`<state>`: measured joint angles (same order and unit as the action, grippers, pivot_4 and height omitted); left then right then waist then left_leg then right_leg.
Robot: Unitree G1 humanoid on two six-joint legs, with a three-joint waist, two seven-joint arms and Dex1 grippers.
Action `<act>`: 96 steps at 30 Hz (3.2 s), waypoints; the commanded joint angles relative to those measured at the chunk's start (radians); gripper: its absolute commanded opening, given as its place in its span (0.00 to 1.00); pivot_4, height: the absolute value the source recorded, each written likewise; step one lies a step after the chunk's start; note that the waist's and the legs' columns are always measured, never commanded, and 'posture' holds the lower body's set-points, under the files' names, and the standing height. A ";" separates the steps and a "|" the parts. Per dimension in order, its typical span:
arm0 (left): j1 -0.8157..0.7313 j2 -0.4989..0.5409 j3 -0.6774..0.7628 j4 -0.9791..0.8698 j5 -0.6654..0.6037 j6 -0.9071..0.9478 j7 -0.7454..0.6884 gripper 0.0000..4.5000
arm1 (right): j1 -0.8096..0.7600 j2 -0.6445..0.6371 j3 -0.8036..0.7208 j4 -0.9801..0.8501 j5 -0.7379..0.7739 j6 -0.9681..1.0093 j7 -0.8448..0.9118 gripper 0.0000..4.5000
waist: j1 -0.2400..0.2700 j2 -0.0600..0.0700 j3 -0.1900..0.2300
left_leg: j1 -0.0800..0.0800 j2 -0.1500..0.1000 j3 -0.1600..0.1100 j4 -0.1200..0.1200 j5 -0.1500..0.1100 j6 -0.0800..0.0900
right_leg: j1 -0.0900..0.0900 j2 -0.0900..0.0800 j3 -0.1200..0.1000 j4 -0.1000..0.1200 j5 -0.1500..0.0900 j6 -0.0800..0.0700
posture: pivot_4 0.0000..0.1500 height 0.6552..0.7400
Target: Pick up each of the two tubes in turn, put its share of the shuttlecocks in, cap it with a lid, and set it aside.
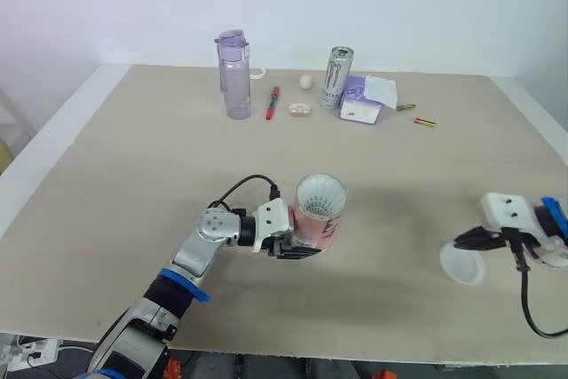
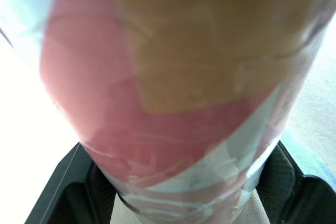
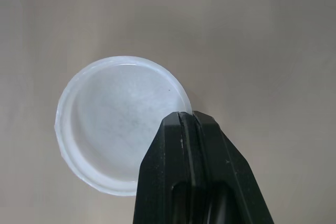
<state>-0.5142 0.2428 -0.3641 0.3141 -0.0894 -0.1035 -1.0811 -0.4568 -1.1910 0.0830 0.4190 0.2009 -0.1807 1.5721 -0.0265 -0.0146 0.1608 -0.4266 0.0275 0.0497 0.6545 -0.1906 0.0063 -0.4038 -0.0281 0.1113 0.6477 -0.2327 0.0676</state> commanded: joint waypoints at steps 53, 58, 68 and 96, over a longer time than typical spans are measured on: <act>-0.005 0.030 -0.029 0.017 0.029 0.140 -0.002 0.67 | -0.679 0.332 0.366 -0.300 0.085 0.107 0.042 0.01 | 0.001 -0.005 0.000 | -0.006 0.003 0.001 -0.003 -0.001 0.001 | -0.007 -0.005 -0.007 -0.001 0.000 -0.005 | 1.00 1.00; -0.004 0.030 -0.027 0.013 0.028 0.147 0.001 0.67 | -0.688 0.337 0.380 -0.281 0.077 0.083 0.042 0.01 | 0.001 -0.005 0.000 | -0.006 0.003 0.001 -0.003 -0.001 0.001 | -0.007 -0.005 -0.007 -0.001 0.000 -0.005 | 1.00 1.00; 0.000 0.037 -0.025 0.005 0.025 0.160 0.002 0.67 | -0.691 0.372 0.295 -0.262 0.114 0.145 0.035 0.66 | 0.000 -0.005 -0.001 | -0.005 0.003 0.001 -0.003 -0.001 0.001 | -0.006 -0.005 -0.007 -0.001 0.000 -0.006 | 1.00 1.00; -0.014 0.038 -0.018 0.024 0.029 0.158 0.008 0.67 | -0.482 0.392 0.281 -0.423 0.066 0.574 -0.030 0.01 | -0.006 -0.011 -0.005 | -0.003 0.003 0.000 -0.003 -0.001 0.002 | -0.005 -0.003 -0.008 0.000 -0.001 -0.003 | 1.00 1.00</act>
<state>-0.5481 0.2568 -0.3777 0.2959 -0.0965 0.0223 -1.0928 -0.9442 -0.8040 0.3180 -0.0142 0.3182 0.3746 1.5391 -0.0326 -0.0254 0.1556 -0.4290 0.0310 0.0499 0.6517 -0.1919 0.0078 -0.4088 -0.0312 0.1036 0.6476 -0.2342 0.0649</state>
